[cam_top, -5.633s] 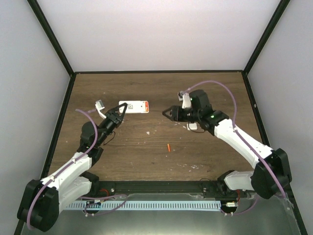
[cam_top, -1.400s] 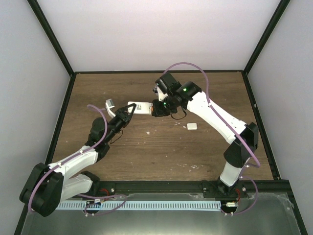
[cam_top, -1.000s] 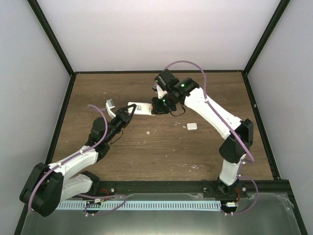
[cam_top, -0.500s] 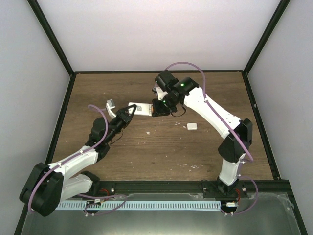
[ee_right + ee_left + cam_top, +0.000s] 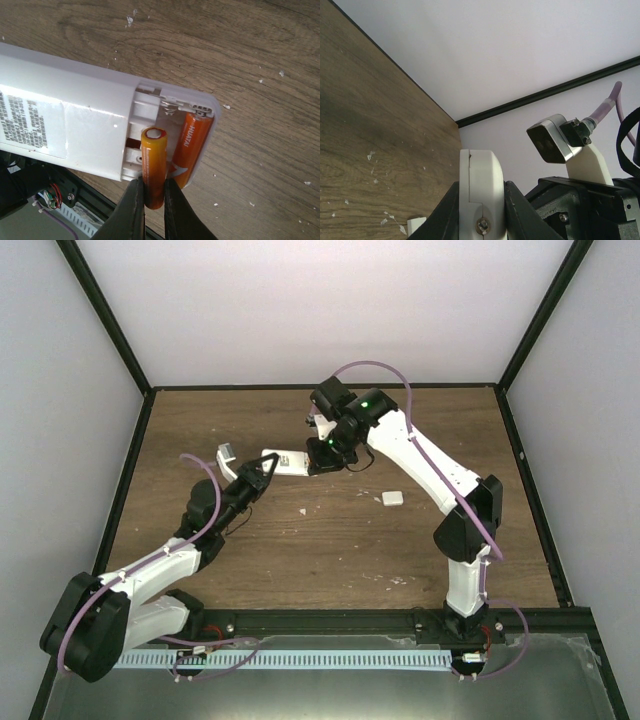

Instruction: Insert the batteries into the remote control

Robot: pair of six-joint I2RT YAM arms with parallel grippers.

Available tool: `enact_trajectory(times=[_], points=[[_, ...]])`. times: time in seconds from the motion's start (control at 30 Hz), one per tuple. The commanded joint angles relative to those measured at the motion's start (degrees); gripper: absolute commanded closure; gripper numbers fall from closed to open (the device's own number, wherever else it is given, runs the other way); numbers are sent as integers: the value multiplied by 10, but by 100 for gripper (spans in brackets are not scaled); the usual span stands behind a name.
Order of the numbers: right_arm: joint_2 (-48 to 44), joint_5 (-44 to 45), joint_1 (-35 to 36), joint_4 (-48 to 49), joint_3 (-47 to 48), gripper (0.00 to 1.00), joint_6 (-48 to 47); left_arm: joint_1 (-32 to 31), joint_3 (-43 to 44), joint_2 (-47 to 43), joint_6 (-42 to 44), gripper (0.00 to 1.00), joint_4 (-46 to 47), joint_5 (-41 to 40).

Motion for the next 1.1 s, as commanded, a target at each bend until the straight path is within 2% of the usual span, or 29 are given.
enact_trajectory(times=[0.0, 0.63, 0.93, 1.07], points=[[11, 1, -3, -26, 25, 95, -14, -5, 19, -3, 2, 100, 47, 7], [-5, -2, -15, -30, -10, 96, -10, -17, 8, 22, -6, 100, 108, -6], [-5, -2, -18, -30, -9, 95, -8, -23, 4, 28, -12, 100, 124, -12], [-4, -1, -18, -30, -8, 91, -9, -26, 3, 30, -13, 100, 127, -13]])
